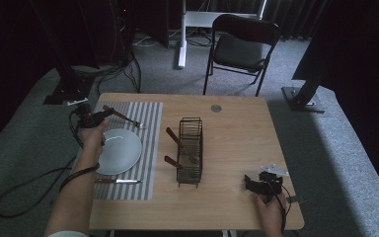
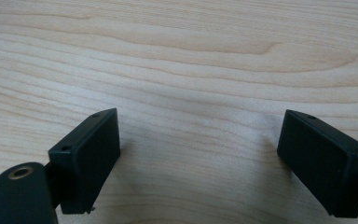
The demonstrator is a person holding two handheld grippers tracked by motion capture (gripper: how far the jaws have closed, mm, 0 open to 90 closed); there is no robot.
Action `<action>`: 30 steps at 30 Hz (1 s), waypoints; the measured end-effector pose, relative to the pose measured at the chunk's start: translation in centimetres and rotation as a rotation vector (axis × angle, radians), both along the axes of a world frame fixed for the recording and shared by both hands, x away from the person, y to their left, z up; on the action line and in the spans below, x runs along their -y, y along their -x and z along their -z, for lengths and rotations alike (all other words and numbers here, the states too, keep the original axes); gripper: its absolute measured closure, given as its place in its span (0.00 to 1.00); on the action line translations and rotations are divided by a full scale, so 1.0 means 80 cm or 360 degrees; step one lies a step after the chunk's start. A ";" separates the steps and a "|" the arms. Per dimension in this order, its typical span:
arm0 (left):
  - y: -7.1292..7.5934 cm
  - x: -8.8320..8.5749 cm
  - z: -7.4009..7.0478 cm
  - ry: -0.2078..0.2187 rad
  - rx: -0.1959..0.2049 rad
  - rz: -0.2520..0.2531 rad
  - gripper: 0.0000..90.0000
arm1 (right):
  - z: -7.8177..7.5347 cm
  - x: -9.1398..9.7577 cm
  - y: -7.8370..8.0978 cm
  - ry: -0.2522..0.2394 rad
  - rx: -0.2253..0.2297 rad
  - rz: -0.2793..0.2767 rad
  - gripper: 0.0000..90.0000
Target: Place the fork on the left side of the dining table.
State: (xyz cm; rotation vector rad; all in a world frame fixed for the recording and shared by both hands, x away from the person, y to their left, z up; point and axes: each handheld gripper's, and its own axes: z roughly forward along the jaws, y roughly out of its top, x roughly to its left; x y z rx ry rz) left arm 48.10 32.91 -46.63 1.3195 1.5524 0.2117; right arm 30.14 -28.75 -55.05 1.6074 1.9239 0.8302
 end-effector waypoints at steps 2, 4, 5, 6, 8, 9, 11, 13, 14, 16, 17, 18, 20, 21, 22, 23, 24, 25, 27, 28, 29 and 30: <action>-0.001 -0.002 0.007 0.0032 -0.0014 -0.0004 0.89 | 0.000 0.000 0.000 0.0000 0.0000 0.0000 0.14; -0.003 -0.004 0.011 0.0070 -0.0021 -0.0010 0.89 | 0.000 0.000 0.000 0.0000 -0.0001 0.0000 0.14; -0.003 -0.005 0.013 0.0083 -0.0023 -0.0013 0.89 | 0.000 0.000 0.000 0.0000 0.0000 0.0000 0.14; -0.004 -0.006 0.015 0.0096 -0.0026 -0.0014 0.89 | 0.000 0.000 0.000 0.0000 -0.0001 0.0000 0.14; -0.004 -0.008 0.019 0.0110 -0.0018 -0.0012 0.89 | 0.000 0.000 0.000 0.0000 -0.0001 0.0000 0.14; -0.004 -0.008 0.020 0.0094 -0.0017 -0.0041 0.88 | 0.000 0.000 0.000 0.0000 -0.0001 0.0000 0.14; -0.004 -0.011 0.026 0.0090 -0.0035 -0.0045 0.80 | 0.000 0.000 0.000 0.0000 -0.0001 0.0000 0.14; -0.005 -0.012 0.028 0.0075 -0.0052 -0.0059 0.78 | 0.000 0.000 0.000 0.0001 -0.0001 -0.0001 0.14; -0.002 -0.015 0.036 0.0069 -0.0046 -0.0068 0.78 | 0.000 0.000 0.000 0.0000 -0.0001 0.0000 0.14; -0.003 -0.017 0.043 0.0072 -0.0083 -0.0045 0.69 | 0.000 0.000 0.000 0.0000 -0.0001 0.0000 0.14; -0.003 -0.018 0.046 0.0069 -0.0104 -0.0047 0.69 | 0.000 0.000 0.000 0.0000 -0.0001 -0.0001 0.14; -0.002 -0.018 0.048 0.0048 -0.0118 -0.0068 0.69 | 0.000 0.000 0.000 0.0000 -0.0001 0.0000 0.14; -0.003 -0.019 0.050 0.0028 -0.0142 -0.0092 0.61 | 0.000 0.000 0.000 0.0000 -0.0001 0.0000 0.14; -0.004 -0.019 0.051 0.0023 -0.0155 -0.0103 0.61 | 0.000 0.000 0.000 0.0000 -0.0001 0.0000 0.14; -0.005 -0.018 0.050 0.0004 -0.0178 -0.0115 0.61 | 0.000 0.000 0.000 0.0000 -0.0001 0.0000 0.14; -0.007 -0.017 0.050 -0.0028 -0.0201 -0.0120 0.60 | 0.000 0.000 0.000 0.0000 -0.0001 0.0000 0.14; -0.008 -0.015 0.049 -0.0064 -0.0226 -0.0127 0.56 | 0.000 0.000 0.000 0.0000 0.0000 0.0000 0.14; -0.010 -0.013 0.049 -0.0078 -0.0245 -0.0138 0.54 | 0.000 0.000 0.000 0.0000 0.0000 0.0000 0.14; -0.013 -0.011 0.050 -0.0094 -0.0262 -0.0120 0.49 | 0.000 0.000 0.000 0.0000 -0.0001 0.0000 0.14; -0.014 -0.010 0.051 -0.0132 -0.0277 -0.0122 0.44 | 0.000 0.000 0.000 -0.0001 -0.0001 0.0000 0.14; -0.014 -0.009 0.052 -0.0152 -0.0291 -0.0126 0.44 | 0.000 0.000 0.000 0.0000 -0.0001 0.0000 0.14; -0.015 -0.008 0.054 -0.0152 -0.0319 -0.0137 0.44 | 0.000 0.000 0.000 -0.0001 -0.0001 0.0000 0.14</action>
